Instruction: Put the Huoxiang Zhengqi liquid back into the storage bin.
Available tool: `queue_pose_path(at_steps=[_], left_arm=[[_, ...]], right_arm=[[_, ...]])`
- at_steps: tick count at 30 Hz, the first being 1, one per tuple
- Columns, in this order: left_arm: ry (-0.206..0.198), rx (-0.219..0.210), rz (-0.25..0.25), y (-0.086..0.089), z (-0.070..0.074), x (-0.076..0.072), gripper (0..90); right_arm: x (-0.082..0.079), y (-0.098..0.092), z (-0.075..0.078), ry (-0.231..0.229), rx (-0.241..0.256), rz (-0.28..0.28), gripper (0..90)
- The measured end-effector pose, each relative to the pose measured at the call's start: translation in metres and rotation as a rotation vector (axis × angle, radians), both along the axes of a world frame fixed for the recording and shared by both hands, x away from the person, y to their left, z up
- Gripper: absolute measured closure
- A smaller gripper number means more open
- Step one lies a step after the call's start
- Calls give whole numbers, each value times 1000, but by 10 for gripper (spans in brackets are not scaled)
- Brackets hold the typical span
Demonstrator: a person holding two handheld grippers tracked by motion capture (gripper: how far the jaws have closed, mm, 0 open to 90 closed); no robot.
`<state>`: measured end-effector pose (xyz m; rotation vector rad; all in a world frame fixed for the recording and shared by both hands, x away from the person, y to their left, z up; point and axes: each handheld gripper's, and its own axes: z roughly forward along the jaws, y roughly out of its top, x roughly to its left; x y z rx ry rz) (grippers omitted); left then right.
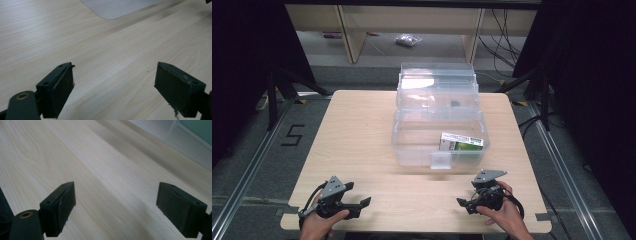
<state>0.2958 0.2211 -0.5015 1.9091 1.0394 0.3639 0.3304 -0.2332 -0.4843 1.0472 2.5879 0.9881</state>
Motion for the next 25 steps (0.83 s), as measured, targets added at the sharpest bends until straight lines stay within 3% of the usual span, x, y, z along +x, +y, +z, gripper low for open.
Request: queue_pose_path(at_steps=[2,4,5,6,7,18,19,25], left_arm=[[0,-3,1,0,0,0,149],[-1,-4,1,0,0,0,149],[-1,-4,1,0,0,0,149],[0,-3,0,0,0,0,149],[1,2,-3,0,0,0,149],[0,-2,-1,0,0,0,148],[0,-2,-1,0,0,0,148],[1,2,-2,0,0,0,148]], right_arm=[[-1,1,-1,-1,21,-7,168],[-2,-2,-2,-2,-2,8,168],[-4,-1,-3,3,10,-19,168],[-5,-2,-3,-11,-3,-21,168],[-6,-3,-3,3,-10,-12,168],[-8,-6,-6,6,-13,-1,168],[-9,-5,-6,6,-10,-21,168],[-9,-6,-6,22,-24,-24,168]])
